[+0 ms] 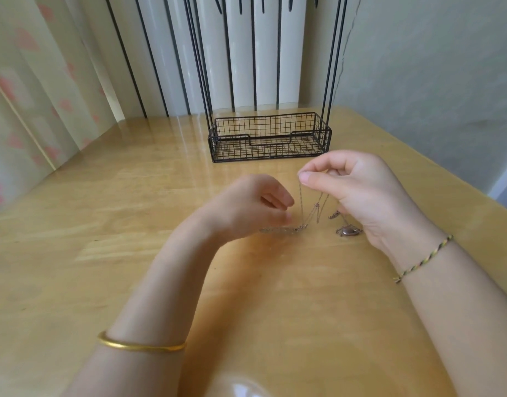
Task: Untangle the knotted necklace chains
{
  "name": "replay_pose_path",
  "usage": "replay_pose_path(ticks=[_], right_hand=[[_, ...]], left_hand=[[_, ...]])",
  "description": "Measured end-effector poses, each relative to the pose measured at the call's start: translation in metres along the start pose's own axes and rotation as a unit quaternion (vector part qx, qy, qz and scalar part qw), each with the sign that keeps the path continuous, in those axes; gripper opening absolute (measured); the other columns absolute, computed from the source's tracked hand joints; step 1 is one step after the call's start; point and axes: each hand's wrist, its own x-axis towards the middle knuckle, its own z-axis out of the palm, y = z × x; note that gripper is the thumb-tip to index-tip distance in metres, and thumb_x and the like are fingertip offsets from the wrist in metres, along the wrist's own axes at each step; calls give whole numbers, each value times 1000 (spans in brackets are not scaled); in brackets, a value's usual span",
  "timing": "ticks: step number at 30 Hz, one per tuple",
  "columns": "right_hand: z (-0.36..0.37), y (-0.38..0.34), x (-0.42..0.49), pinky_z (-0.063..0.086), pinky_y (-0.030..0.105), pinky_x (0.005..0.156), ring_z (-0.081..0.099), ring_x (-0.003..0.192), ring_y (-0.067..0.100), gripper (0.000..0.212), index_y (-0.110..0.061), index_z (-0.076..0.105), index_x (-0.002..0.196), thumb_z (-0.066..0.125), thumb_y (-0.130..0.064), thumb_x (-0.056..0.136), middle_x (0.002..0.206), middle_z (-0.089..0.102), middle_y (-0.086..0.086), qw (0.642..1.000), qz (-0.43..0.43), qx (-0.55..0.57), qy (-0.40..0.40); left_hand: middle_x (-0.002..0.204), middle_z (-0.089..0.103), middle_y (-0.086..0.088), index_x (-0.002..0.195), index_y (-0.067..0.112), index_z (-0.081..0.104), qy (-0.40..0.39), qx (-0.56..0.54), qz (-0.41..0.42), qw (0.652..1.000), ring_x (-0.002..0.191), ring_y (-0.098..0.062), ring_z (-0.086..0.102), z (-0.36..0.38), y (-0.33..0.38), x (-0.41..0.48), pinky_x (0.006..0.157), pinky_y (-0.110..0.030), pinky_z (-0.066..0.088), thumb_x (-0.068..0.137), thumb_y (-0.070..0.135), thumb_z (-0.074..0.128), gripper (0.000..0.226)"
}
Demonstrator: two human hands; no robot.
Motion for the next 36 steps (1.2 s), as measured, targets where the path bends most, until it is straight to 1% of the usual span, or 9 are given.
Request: replay_pose_path(ticks=[3,7,12,14,18,25,28,33,36], right_hand=[[0,-1,-1,29,11,43,31,52,8,6,-20,70,74,72,-20,79,65,35,5,1000,-1,1,0],[2,-2,-1,32,9,44,34,54,7,4,-20,70,76,72,-21,80,72,41,5,1000,-3,4,8],[0,-1,0,33,21,49,31,44,4,8,-23,67,73,70,-23,81,60,37,-4,999,15,4,42],[-1,0,1,31,19,46,30,43,5,10,-23,66,72,70,-23,81,59,37,-4,998,20,1,56],[-2,0,3,29,14,39,30,43,4,11,-23,65,71,70,-21,81,61,38,-4,997,21,0,79],[-3,0,3,33,8,43,36,44,-1,8,-23,66,74,70,-22,81,63,45,-6,996,20,4,89],[-2,0,2,33,8,44,37,44,-2,9,-23,66,73,69,-20,81,57,44,-11,996,24,3,82],[0,2,2,39,19,57,41,50,-2,7,-22,67,76,68,-20,82,58,47,-15,997,35,-13,65],[2,3,3,39,18,56,40,48,-4,9,-22,67,74,68,-20,83,50,47,-20,998,37,-23,50]], left_hand=[[91,65,2,96,17,67,1,29,16,999,82,-8,61,13,-3,5,77,-18,51,81,11,72,17],[81,66,0,84,17,67,15,-10,35,999,76,-13,62,22,-4,9,78,-28,53,84,13,70,5],[79,69,-2,82,11,65,58,-75,38,995,70,-9,61,13,-1,5,66,-15,48,91,11,62,9],[79,71,-3,85,8,63,65,-102,45,992,69,-7,63,7,2,3,63,-10,46,93,10,57,10],[71,70,1,87,8,60,74,-131,58,987,65,-7,65,-1,6,-1,64,-12,47,96,11,53,12],[66,66,2,85,10,59,91,-171,65,979,61,-14,65,-7,9,-5,80,-33,53,98,12,51,15],[68,65,1,86,10,59,86,-214,64,971,61,-13,63,-8,11,-7,75,-30,55,98,12,50,15],[66,63,1,86,10,60,87,-262,63,959,57,-11,60,-9,15,-9,63,-25,55,98,14,51,15],[64,63,1,86,10,60,93,-278,68,954,55,-11,60,-9,17,-10,59,-24,54,98,14,51,15]])
